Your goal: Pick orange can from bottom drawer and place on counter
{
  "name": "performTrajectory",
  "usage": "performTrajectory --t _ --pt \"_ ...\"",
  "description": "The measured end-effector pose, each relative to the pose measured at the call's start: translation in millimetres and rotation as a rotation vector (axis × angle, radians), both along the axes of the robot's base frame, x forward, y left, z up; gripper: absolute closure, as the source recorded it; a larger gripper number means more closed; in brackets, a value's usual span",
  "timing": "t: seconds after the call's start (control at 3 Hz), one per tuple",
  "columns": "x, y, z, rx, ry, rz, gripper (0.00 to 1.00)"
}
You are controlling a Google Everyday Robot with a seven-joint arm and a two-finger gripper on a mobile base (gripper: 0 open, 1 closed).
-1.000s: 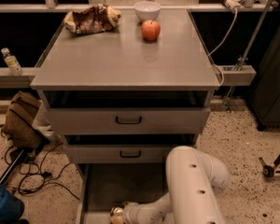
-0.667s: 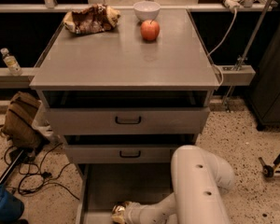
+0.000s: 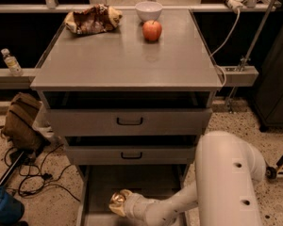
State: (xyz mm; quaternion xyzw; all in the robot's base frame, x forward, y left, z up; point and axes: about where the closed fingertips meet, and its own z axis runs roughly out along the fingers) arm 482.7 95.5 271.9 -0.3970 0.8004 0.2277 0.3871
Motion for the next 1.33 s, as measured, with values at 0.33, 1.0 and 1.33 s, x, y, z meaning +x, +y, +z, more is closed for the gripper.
performTrajectory --t 0.33,1.0,1.33 --pt "12 -1 36 -0.009 -0.056 0.026 1.00" --pt "15 2 50 0.023 -0.081 0.046 1.00" --pt "27 14 127 0.129 -0.197 0.079 1.00"
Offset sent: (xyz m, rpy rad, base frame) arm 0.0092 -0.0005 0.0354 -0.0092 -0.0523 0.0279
